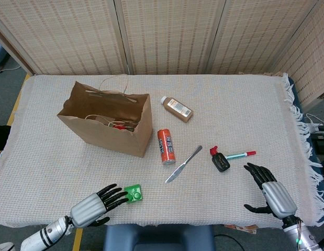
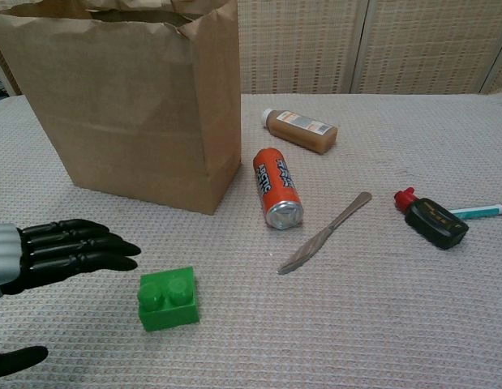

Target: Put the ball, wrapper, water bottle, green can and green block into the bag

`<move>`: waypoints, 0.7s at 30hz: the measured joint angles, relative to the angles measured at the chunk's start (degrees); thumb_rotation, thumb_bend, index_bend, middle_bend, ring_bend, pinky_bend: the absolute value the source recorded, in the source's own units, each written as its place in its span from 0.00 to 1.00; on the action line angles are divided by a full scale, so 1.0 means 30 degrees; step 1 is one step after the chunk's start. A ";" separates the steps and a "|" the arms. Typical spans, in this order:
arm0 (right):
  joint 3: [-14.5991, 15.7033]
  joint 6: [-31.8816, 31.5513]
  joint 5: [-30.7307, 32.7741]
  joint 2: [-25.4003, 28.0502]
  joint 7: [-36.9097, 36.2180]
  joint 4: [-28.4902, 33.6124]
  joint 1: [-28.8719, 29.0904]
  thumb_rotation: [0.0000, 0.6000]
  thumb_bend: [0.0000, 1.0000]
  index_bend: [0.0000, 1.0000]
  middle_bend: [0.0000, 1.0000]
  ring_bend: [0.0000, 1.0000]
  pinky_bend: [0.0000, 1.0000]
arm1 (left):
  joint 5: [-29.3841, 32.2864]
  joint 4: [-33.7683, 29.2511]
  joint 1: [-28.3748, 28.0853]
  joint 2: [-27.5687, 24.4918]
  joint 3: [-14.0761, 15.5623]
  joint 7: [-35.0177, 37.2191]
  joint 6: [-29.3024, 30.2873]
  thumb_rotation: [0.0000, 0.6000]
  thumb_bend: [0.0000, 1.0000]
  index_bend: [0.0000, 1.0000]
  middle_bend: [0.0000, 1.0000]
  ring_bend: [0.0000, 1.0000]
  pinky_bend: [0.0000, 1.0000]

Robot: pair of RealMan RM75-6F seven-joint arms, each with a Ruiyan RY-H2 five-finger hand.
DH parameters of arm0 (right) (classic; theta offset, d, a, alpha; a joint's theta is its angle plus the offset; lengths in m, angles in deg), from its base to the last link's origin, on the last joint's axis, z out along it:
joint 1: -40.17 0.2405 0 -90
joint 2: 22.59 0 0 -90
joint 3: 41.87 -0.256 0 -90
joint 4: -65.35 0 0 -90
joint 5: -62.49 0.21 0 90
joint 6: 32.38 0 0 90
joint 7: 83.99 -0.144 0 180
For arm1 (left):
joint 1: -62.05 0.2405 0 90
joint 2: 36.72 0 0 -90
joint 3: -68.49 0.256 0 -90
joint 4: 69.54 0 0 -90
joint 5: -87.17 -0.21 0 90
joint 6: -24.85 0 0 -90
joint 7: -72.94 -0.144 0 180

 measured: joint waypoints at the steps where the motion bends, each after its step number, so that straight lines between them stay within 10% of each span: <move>1: 0.0004 0.0002 -0.0007 0.0008 -0.0005 0.0007 0.0001 1.00 0.03 0.00 0.00 0.00 0.00 | 0.0048 0.0079 -0.0222 0.0161 -0.0142 -0.0040 -0.0305 1.00 0.34 0.00 0.00 0.00 0.05; 21: -0.0020 0.0297 0.0209 0.0206 -0.0273 0.0197 0.0121 1.00 0.03 0.00 0.00 0.00 0.00 | 0.3118 0.1126 -0.2437 0.2404 -0.1376 -0.0926 -0.4887 1.00 0.34 0.00 0.00 0.00 0.05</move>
